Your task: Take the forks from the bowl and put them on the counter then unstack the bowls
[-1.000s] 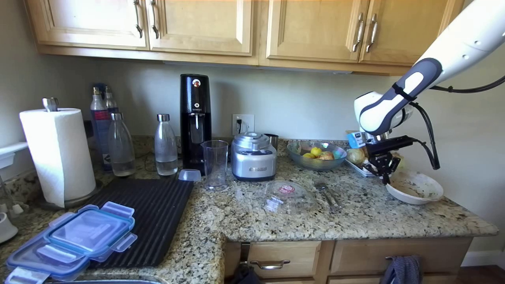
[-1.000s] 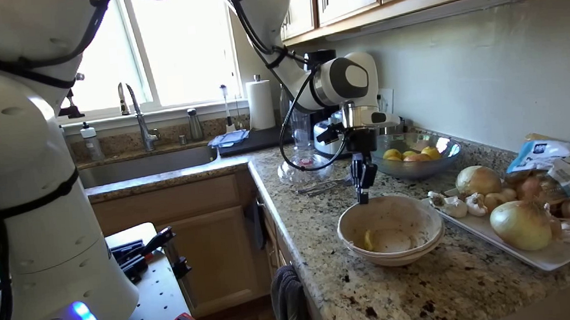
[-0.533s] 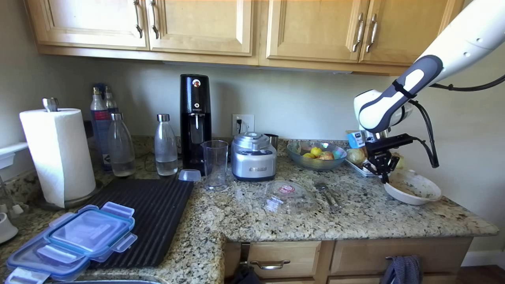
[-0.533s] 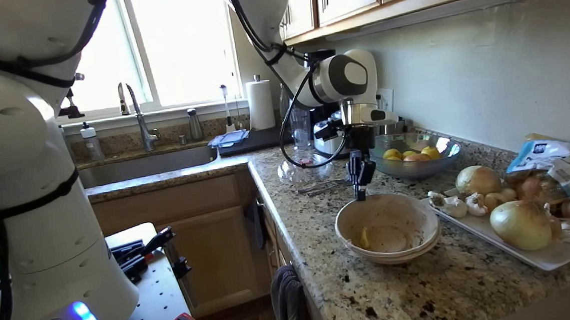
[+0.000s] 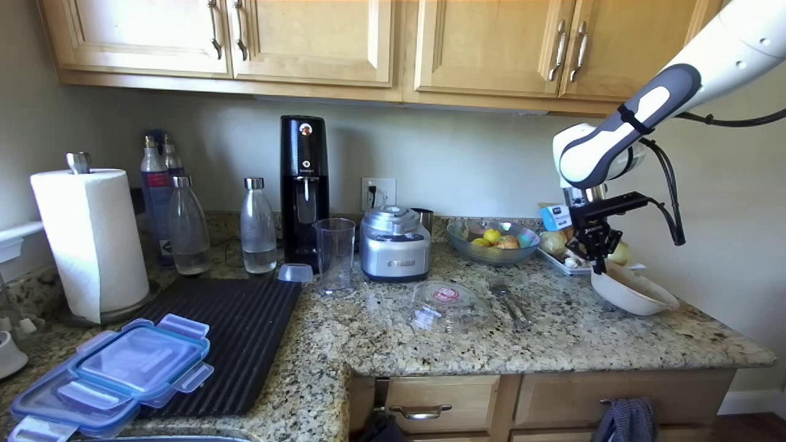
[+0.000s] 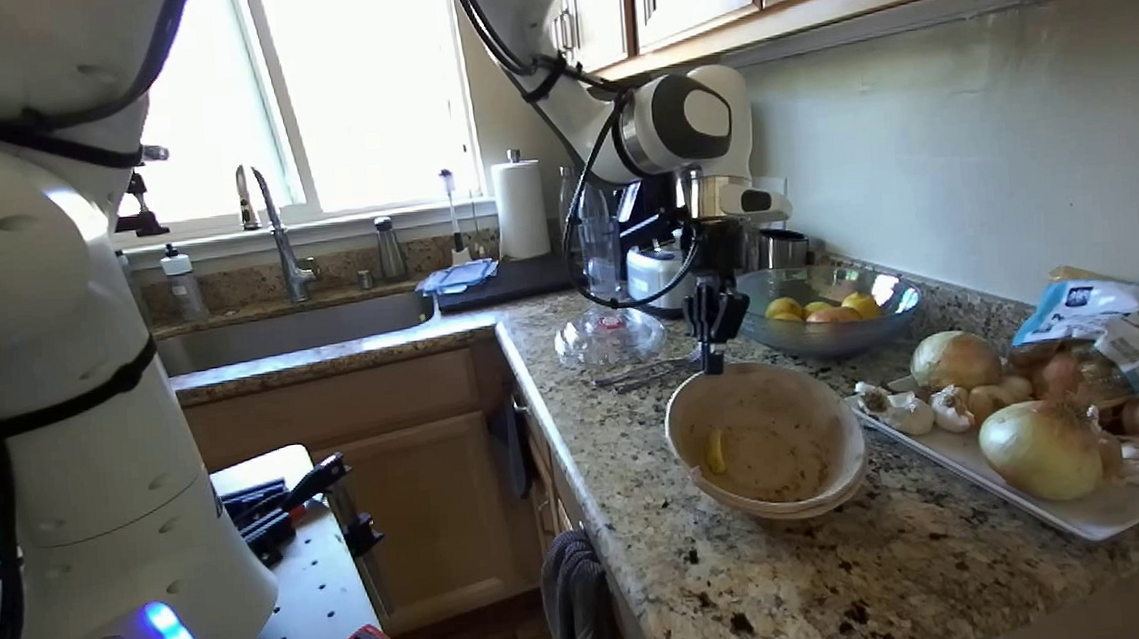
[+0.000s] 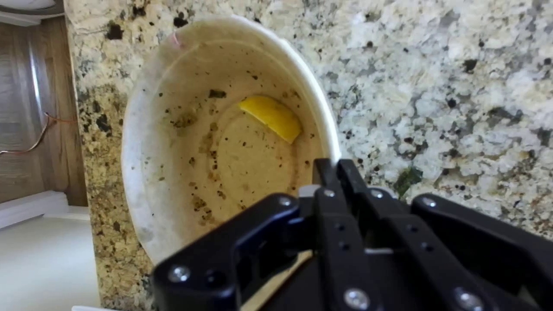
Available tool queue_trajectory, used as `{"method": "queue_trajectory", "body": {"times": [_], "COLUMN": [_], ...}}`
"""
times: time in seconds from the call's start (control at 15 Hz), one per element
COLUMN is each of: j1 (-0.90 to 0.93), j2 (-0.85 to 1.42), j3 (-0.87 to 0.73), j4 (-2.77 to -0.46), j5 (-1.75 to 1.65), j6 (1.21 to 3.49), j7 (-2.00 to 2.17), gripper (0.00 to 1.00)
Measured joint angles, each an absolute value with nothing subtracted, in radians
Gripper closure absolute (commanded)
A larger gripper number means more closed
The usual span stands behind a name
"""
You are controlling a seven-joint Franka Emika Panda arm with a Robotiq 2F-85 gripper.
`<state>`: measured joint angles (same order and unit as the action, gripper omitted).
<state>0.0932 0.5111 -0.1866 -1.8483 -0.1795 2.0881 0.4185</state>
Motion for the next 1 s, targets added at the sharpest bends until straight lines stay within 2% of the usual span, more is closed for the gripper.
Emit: {"method": "queue_trajectory", "body": {"times": [0.53, 1.0], "j1": [0.059, 0.125], "j2": [0.503, 0.503], "j3": [-0.155, -0.157], "j4": [-1.845, -1.844], "j5": [-0.158, -0.391], "j6": [2.036, 2.037], "j7": [0.335, 0.465], "gripper": [0.93, 0.93]}}
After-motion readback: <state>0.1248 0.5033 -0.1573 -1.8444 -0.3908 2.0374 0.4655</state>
